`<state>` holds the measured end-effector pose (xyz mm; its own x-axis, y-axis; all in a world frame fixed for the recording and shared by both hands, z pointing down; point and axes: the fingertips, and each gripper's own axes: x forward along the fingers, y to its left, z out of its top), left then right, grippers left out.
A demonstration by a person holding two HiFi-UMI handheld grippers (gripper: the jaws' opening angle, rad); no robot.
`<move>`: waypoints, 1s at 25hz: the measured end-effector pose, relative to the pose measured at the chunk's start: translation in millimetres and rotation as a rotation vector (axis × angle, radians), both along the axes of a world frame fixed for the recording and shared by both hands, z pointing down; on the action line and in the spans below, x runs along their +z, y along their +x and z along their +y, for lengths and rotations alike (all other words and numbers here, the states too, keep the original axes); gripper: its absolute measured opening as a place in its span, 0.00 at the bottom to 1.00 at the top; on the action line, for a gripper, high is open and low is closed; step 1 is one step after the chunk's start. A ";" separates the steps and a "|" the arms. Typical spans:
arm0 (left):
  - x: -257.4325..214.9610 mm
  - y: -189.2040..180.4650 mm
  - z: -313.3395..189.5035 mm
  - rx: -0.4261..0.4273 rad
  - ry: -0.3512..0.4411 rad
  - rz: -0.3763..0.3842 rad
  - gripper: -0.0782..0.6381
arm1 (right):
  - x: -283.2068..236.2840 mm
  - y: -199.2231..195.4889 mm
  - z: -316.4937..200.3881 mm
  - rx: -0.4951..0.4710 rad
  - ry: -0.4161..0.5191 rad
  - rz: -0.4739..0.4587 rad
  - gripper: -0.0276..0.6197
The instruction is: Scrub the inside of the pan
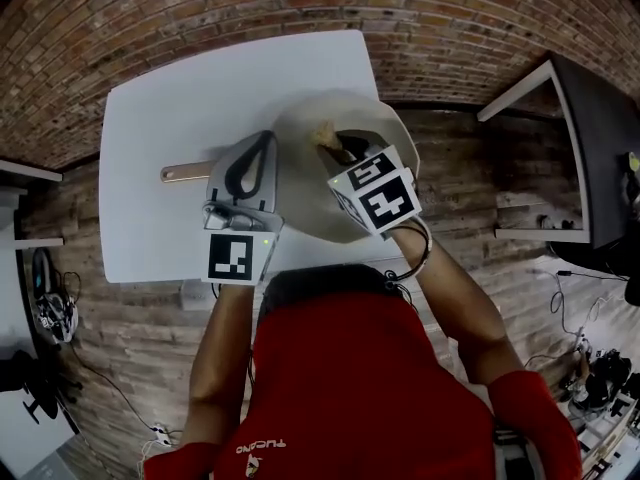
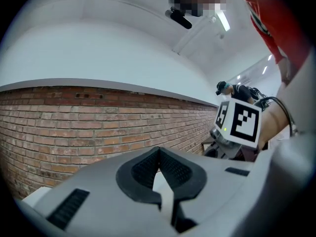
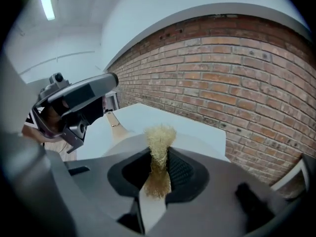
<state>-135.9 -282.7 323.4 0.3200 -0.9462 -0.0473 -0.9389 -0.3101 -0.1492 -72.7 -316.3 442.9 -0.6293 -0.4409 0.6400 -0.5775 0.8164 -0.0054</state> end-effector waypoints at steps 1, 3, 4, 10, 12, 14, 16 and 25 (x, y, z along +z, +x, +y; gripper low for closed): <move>0.8 -2.1 -1.6 0.000 0.000 0.002 0.13 | 5.5 -3.6 -1.8 -0.004 -0.008 0.014 0.18; 2.4 -8.0 -5.5 -0.004 -0.002 0.012 0.13 | 16.5 -10.6 -5.8 -0.009 -0.023 0.045 0.18; 3.1 -11.0 -7.3 -0.005 -0.003 0.020 0.13 | 23.0 -13.8 -7.1 -0.010 -0.036 0.062 0.18; 9.4 -26.4 -13.6 0.010 -0.008 0.018 0.13 | 68.4 -27.2 -16.2 -0.022 -0.067 0.217 0.18; 10.3 -31.9 -15.3 0.006 -0.008 0.027 0.13 | 79.9 -33.6 -15.0 -0.028 -0.092 0.241 0.18; 10.4 -36.8 -16.4 0.004 -0.005 0.035 0.13 | 89.5 -39.7 -14.7 -0.032 -0.112 0.256 0.18; 11.4 -41.6 -16.9 0.000 -0.007 0.039 0.13 | 97.0 -44.7 -15.5 -0.035 -0.120 0.272 0.18; 17.7 -48.4 -18.7 0.008 -0.022 0.052 0.13 | 119.2 -39.8 -21.5 -0.020 -0.149 0.349 0.18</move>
<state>-184.3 -301.4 341.1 0.3248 -0.9448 -0.0432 -0.9428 -0.3198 -0.0938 -112.5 -337.8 562.1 -0.3695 -0.3171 0.8735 -0.5499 0.8323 0.0695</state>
